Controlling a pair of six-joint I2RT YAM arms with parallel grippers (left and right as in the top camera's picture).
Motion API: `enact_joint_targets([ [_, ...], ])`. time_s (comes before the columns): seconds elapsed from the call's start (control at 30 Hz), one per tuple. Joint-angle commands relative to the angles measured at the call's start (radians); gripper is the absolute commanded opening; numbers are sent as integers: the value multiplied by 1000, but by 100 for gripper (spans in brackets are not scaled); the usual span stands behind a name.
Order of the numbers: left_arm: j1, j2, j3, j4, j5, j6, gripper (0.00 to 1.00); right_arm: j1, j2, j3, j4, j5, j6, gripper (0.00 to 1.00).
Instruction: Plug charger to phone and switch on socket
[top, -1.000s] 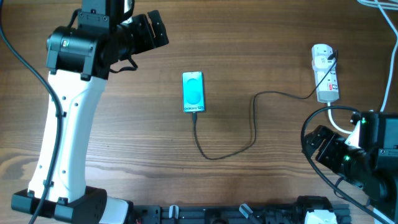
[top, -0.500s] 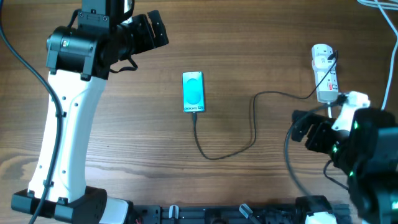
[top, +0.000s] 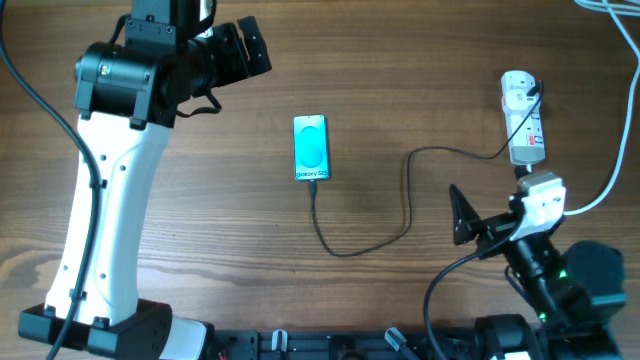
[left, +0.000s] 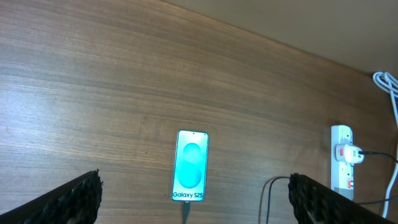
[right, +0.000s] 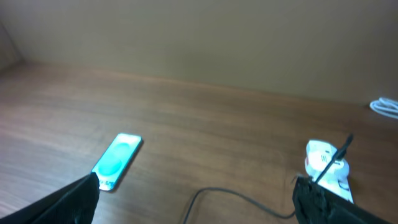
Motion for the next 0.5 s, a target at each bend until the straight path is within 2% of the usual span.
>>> enact_joint_targets([
  [0.0, -2, 5, -6, 0, -13, -6, 100, -6, -79, -119, 95, -21, -7, 100],
  [0.23, -2, 5, -6, 0, -13, -6, 100, -7, -201, -300, 286, -6, 22, 100],
  [0.47, -2, 5, -6, 0, -13, -5, 100, -7, -267, -415, 377, 49, 97, 100],
])
